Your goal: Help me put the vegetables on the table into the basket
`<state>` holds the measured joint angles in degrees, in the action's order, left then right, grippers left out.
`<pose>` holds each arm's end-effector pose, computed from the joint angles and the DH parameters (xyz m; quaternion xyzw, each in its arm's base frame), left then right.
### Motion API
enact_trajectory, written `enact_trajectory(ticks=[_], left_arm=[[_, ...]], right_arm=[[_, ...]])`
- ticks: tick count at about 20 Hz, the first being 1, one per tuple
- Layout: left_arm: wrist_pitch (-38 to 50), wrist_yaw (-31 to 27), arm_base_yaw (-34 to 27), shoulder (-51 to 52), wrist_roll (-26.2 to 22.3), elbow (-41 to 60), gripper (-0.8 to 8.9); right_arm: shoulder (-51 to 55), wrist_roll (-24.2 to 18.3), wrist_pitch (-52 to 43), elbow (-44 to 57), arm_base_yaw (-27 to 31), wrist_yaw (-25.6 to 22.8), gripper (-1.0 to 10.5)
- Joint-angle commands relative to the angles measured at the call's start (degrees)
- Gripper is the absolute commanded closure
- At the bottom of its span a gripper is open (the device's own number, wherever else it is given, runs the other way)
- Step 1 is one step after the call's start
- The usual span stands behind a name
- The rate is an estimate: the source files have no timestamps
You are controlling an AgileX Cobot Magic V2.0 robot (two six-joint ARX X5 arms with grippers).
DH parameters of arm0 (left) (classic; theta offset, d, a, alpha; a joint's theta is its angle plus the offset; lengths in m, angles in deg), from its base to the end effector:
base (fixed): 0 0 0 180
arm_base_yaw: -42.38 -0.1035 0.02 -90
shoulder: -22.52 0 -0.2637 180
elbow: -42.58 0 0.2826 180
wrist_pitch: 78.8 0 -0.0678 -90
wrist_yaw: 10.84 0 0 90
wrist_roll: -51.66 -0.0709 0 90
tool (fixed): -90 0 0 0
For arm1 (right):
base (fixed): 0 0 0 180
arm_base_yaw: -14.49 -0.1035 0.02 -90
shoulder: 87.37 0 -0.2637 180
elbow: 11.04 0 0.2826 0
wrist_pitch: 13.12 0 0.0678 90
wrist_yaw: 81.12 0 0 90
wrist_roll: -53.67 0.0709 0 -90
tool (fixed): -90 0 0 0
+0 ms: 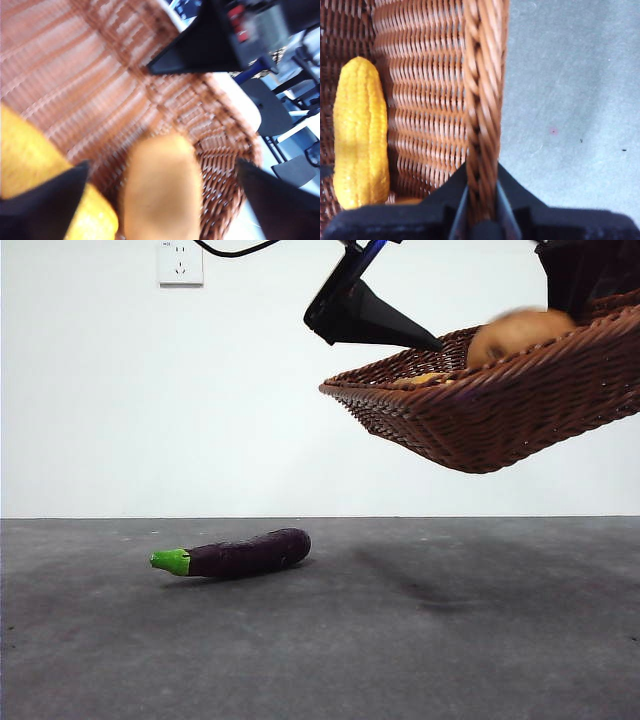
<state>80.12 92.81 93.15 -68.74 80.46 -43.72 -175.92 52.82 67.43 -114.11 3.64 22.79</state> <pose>0.2591 -0.3438 0.2827 -0.1356 0.3360 -0.4499 0.8163 0.3331 0.0812 0.3131 0.0085 0.5433 0.1838 0.8191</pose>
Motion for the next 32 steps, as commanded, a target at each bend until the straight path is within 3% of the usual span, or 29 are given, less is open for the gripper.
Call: enact_trajectory(ticks=[1,3,6,8,12,16,24,27,29,30,32], left_arm=[[0.8,0.0,-1.3,-0.2,-1.4,-0.6,1.78],[-5.0,-0.9,-4.9,-0.2,-6.5,-4.3,1.81],[-17.9,-7.9,-11.4,-0.2,-16.4,-8.9,1.85],[-23.1,-7.7,-17.0,-0.8,-20.4,-8.9,1.86],[-27.8,-5.1,-24.5,-6.6,-35.9,-8.9,2.32],[-28.0,-4.3,-25.3,-14.9,-42.8,-8.9,2.3],[-25.7,-5.8,-25.1,-23.2,-44.0,-8.9,2.46],[-25.1,-5.6,-25.1,-24.2,-43.3,-8.9,3.99],[-26.1,-4.7,-24.9,-25.2,-43.9,-8.9,4.23],[-25.8,-4.9,-24.9,-25.7,-43.9,-8.9,4.85],[-24.5,-5.6,-24.9,-25.7,-41.8,-8.9,7.32]], right_arm=[[0.2,0.6,-0.1,-0.1,-0.1,0.6,9.6],[0.2,0.6,1.0,-0.1,-0.1,0.6,9.6],[0.2,0.0,2.5,-0.1,-0.1,0.6,9.6],[0.2,-0.9,2.5,-0.1,0.0,0.6,9.6],[0.2,-1.2,2.1,-0.1,0.0,0.6,9.6],[0.2,-1.4,2.1,-0.1,0.0,0.6,9.6],[0.2,-1.4,2.2,-0.1,0.0,0.6,9.6],[0.2,-1.8,2.1,-0.1,0.0,0.6,9.6],[0.2,-1.9,2.0,-0.1,0.0,0.6,9.6],[0.2,-2.0,2.0,-0.1,0.0,0.6,9.6],[0.2,-2.0,1.8,-0.1,0.0,0.6,9.6]])
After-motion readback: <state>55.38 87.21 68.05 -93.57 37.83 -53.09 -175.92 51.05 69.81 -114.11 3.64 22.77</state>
